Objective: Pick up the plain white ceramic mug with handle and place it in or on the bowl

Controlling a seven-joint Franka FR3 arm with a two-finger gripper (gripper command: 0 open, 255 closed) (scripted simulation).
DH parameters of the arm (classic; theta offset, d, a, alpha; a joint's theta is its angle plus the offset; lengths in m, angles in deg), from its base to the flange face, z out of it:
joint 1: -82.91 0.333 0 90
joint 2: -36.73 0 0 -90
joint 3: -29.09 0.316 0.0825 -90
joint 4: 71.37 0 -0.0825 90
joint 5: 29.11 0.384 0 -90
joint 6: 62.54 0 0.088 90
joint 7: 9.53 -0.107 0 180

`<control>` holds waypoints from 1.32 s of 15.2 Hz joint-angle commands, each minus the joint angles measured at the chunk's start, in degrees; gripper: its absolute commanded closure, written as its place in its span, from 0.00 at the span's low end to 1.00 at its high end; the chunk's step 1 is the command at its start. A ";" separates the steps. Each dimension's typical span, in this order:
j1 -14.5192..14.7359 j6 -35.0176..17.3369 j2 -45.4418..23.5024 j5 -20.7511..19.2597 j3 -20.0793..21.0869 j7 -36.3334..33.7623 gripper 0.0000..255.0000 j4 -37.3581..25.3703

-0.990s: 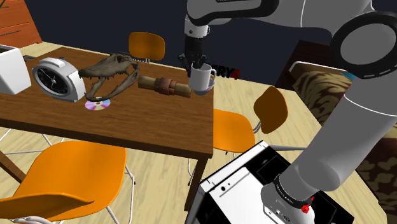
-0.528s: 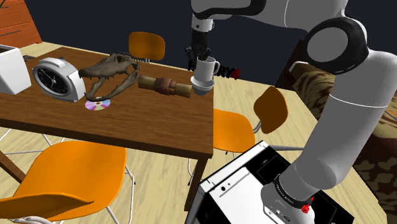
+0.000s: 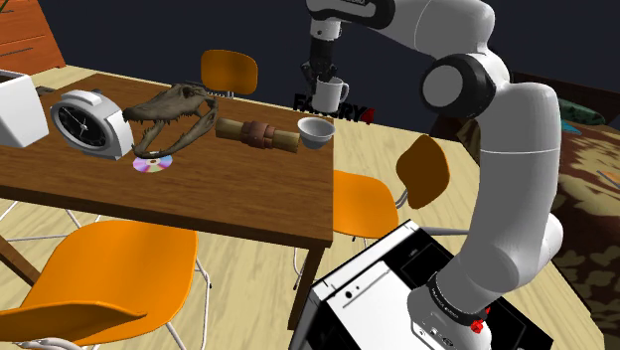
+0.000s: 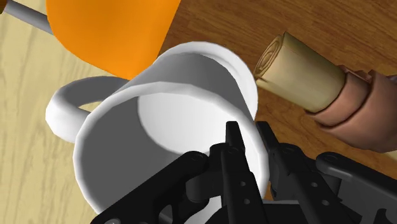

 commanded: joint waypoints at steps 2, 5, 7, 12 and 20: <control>-0.46 0.43 -2.50 -0.08 -0.22 0.79 1.00 -2.95; -0.58 -2.51 -1.57 -0.04 -0.20 0.75 1.00 0.91; -0.65 -4.34 -1.12 -0.02 -0.20 0.73 1.00 3.19; -0.77 -8.59 -0.50 0.00 -0.20 0.68 1.00 8.07; -0.86 -12.64 -0.42 -0.02 -0.22 0.63 1.00 12.20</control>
